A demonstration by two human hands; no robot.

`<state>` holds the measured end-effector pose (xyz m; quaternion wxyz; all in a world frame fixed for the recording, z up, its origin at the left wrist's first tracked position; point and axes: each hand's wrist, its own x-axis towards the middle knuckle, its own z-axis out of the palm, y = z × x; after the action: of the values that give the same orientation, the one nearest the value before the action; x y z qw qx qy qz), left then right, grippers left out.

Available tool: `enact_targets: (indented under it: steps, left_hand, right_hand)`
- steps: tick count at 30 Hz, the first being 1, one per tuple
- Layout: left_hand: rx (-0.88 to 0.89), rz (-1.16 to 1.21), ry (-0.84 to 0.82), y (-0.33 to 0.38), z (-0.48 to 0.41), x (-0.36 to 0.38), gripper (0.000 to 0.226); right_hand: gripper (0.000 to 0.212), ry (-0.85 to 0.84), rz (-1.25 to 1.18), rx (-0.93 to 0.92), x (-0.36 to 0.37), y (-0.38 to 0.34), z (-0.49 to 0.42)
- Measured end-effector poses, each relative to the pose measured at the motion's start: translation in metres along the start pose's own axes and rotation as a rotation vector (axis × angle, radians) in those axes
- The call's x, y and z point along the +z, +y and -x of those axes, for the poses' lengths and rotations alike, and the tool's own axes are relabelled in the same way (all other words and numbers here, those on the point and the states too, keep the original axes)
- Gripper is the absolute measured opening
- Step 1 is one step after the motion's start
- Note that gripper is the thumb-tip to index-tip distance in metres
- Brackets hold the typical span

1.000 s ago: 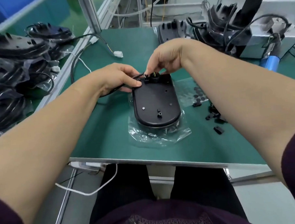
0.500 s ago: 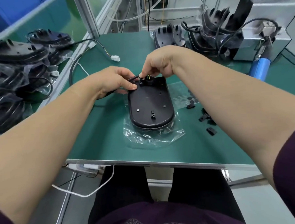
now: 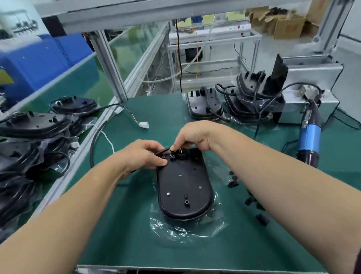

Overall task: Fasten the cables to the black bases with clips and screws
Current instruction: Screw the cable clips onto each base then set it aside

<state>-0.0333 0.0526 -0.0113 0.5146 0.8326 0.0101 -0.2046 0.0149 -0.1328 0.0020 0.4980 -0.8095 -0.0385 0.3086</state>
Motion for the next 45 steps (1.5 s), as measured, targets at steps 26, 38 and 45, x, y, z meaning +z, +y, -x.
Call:
enact_targets:
  steps: [26, 38, 45]
  left_hand:
    - [0.004, 0.045, -0.007, 0.002, -0.001, -0.002, 0.021]
    - [0.006, 0.066, -0.018, 0.005, -0.001, 0.000, 0.022]
    - [0.012, 0.070, -0.027, 0.007, 0.001, 0.001, 0.021]
  right_hand:
    - [0.016, -0.207, 0.268, 0.083, -0.012, -0.018, -0.005]
    - [0.027, -0.254, 0.177, 0.137, -0.016, -0.014, -0.005]
    - [0.022, -0.216, 0.209, 0.066, -0.014, -0.012, -0.001]
